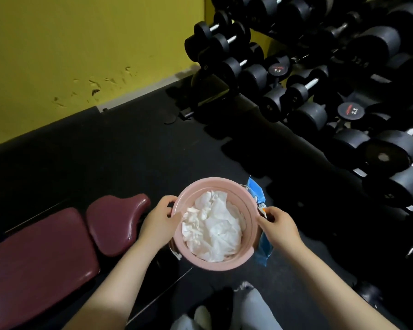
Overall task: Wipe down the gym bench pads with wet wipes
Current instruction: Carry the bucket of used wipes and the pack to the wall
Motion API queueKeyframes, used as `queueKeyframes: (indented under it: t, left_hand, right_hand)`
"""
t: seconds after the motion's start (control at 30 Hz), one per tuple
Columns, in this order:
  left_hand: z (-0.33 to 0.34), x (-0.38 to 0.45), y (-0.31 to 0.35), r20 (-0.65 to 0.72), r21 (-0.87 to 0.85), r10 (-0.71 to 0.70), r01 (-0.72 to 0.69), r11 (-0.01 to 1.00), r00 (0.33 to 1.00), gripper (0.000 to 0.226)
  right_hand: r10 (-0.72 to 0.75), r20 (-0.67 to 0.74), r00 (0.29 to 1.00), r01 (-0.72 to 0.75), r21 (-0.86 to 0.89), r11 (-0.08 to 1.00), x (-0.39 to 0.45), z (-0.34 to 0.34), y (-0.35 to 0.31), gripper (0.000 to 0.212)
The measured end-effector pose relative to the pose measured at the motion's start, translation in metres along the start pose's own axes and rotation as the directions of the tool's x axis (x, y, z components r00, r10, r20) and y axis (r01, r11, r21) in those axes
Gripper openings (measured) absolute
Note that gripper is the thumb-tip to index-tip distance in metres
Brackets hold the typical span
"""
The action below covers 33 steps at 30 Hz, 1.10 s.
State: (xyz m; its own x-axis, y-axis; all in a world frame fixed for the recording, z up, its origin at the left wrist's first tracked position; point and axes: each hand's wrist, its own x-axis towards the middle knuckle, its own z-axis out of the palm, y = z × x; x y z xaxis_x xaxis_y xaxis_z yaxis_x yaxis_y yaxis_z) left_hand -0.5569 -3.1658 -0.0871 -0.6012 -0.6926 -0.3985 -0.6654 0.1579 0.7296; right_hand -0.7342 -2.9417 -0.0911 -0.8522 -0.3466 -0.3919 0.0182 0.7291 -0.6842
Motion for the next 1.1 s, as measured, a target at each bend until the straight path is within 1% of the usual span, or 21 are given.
queueKeyframes:
  t: [0.13, 0.3, 0.47, 0.57, 0.67, 0.73, 0.87, 1.0, 1.1]
  left_hand:
    - [0.001, 0.075, 0.033, 0.006, -0.039, -0.044, 0.044, 0.998, 0.999, 0.034]
    - [0.007, 0.177, 0.077, -0.058, -0.124, -0.1, 0.093, 0.988, 0.993, 0.033]
    - [-0.002, 0.259, 0.122, -0.135, -0.235, -0.157, 0.122, 0.964, 0.978, 0.034]
    - [-0.019, 0.304, 0.139, -0.166, -0.316, -0.206, 0.146, 0.938, 0.964, 0.034]
    - [-0.042, 0.356, 0.145, -0.189, -0.366, -0.252, 0.17, 0.915, 0.949, 0.031]
    - [-0.059, 0.395, 0.146, -0.2, -0.386, -0.271, 0.179, 0.905, 0.942, 0.03]
    - [-0.1, 0.474, 0.149, -0.237, -0.425, -0.273, 0.153, 0.892, 0.932, 0.03]
    - [-0.162, 0.556, 0.155, -0.254, -0.357, -0.282, 0.182, 0.916, 0.925, 0.029]
    - [-0.209, 0.613, 0.161, -0.267, -0.341, -0.311, 0.212, 0.916, 0.912, 0.028]
  right_hand:
    - [-0.032, -0.017, 0.999, 0.031, -0.039, 0.999, 0.088, -0.002, -0.034, 0.014]
    - [-0.101, -0.004, 0.995, 0.101, -0.058, 0.993, 0.204, -0.003, -0.09, 0.013]
    - [-0.182, 0.083, 0.98, 0.189, -0.084, 0.978, 0.31, -0.016, -0.162, 0.01]
    - [-0.214, 0.127, 0.969, 0.226, -0.092, 0.97, 0.362, -0.009, -0.208, 0.01]
    - [-0.241, 0.168, 0.956, 0.263, -0.122, 0.957, 0.419, 0.014, -0.251, 0.013]
    - [-0.251, 0.195, 0.948, 0.279, -0.132, 0.951, 0.459, 0.035, -0.278, 0.01]
    - [-0.286, 0.221, 0.932, 0.316, -0.117, 0.941, 0.529, 0.082, -0.34, 0.005]
    - [-0.306, 0.223, 0.926, 0.33, -0.082, 0.94, 0.584, 0.127, -0.412, 0.025]
    - [-0.301, 0.252, 0.92, 0.327, -0.068, 0.943, 0.627, 0.157, -0.467, 0.023]
